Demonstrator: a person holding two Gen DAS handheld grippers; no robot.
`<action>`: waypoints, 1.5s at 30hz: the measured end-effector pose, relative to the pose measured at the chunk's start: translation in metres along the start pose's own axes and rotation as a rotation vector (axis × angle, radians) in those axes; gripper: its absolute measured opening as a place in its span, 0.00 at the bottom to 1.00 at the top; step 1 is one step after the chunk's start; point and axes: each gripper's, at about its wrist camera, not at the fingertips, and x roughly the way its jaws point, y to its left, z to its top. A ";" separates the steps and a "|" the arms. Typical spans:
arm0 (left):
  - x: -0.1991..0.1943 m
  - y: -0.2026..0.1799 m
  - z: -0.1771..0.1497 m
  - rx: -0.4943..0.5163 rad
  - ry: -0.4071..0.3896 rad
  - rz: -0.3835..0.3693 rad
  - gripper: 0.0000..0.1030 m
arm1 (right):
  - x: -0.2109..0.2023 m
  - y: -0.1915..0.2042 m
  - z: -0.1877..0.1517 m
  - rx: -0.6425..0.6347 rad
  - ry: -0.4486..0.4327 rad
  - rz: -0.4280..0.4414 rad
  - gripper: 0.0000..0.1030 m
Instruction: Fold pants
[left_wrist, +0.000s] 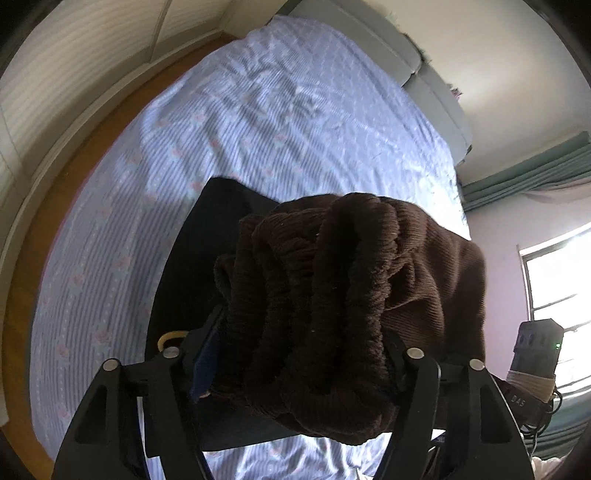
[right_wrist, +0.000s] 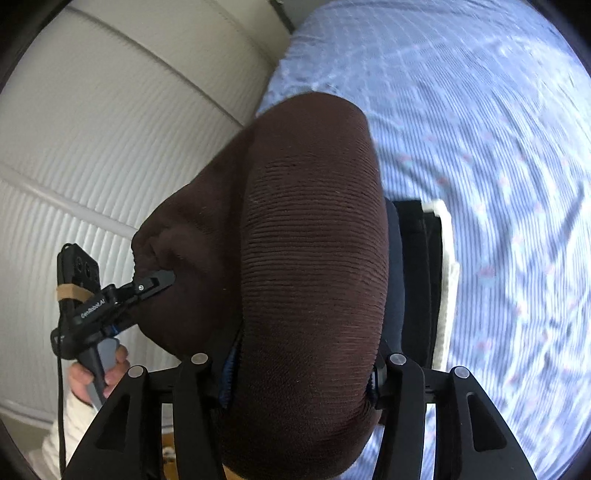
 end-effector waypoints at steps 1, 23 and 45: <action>0.005 0.002 -0.002 0.000 0.012 0.008 0.71 | 0.004 -0.002 0.002 0.005 0.008 -0.005 0.50; 0.006 -0.001 -0.006 -0.044 -0.013 0.154 0.99 | 0.001 -0.016 -0.004 0.022 0.019 -0.053 0.78; -0.115 -0.150 -0.115 0.319 -0.394 0.505 0.98 | -0.146 0.020 -0.072 -0.225 -0.287 -0.309 0.88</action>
